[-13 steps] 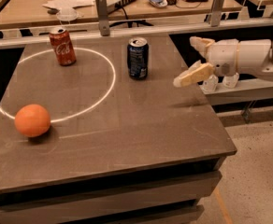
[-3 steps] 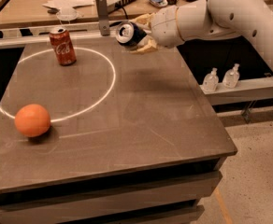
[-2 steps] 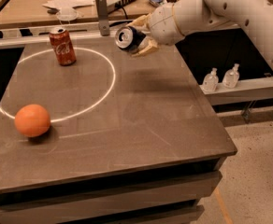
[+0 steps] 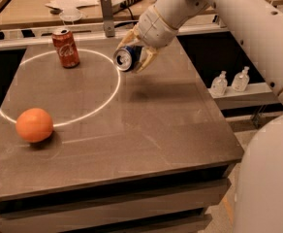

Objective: Knock pepsi can over

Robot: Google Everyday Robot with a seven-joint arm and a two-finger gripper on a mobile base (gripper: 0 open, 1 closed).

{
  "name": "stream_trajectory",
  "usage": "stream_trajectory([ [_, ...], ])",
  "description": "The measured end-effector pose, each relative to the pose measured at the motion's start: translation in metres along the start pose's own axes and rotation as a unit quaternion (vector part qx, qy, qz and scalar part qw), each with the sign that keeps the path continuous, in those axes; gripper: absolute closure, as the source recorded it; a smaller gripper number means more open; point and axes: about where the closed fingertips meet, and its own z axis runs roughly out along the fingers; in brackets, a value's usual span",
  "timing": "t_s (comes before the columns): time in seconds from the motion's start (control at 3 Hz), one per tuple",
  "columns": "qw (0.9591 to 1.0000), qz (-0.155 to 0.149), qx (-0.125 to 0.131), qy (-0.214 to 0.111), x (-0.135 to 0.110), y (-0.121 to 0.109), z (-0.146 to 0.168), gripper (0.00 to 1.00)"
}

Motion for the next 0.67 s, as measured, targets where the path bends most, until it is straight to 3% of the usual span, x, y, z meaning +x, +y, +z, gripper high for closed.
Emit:
stream_trajectory([
  [0.33,0.9915,-0.076,-0.104,-0.02,-0.02,0.029,0.017,1.0],
  [0.67,0.9777,-0.128,-0.167,0.0,-0.027,0.046,0.024,0.88],
])
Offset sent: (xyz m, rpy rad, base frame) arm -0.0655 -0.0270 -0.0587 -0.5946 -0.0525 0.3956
